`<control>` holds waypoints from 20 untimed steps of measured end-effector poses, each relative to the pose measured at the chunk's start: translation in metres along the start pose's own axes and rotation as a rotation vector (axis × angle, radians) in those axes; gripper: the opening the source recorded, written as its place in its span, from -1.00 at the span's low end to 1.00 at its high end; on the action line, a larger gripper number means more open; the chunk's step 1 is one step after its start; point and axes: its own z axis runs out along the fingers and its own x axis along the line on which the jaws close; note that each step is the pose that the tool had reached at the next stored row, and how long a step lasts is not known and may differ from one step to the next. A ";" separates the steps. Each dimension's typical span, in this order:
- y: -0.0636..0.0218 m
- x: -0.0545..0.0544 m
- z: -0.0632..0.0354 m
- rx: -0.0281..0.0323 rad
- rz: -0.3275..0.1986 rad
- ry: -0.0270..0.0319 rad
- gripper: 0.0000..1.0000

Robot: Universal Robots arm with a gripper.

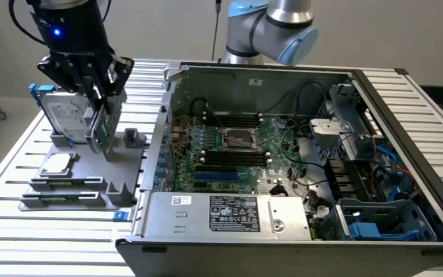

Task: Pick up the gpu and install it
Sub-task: 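Pick up the gpu and move the gpu toward the slot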

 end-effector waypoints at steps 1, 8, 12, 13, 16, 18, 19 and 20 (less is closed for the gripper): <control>0.0001 -0.001 -0.0045 0.0001 0.000 0.0001 -0.47; -0.0022 -0.018 -0.0360 -0.0023 0.000 0.0000 -0.47; -0.0053 -0.036 -0.0510 -0.0057 0.000 0.0001 -0.47; -0.0059 -0.040 -0.0539 -0.0073 0.000 -0.0001 -0.47; -0.0083 -0.054 -0.0613 -0.0136 0.000 0.0000 -0.47; -0.0099 -0.063 -0.0653 -0.0196 0.000 -0.0001 -0.47; -0.0106 -0.067 -0.0667 -0.0227 0.000 0.0000 -0.47; -0.0112 -0.072 -0.0677 -0.0261 0.000 -0.0001 -0.47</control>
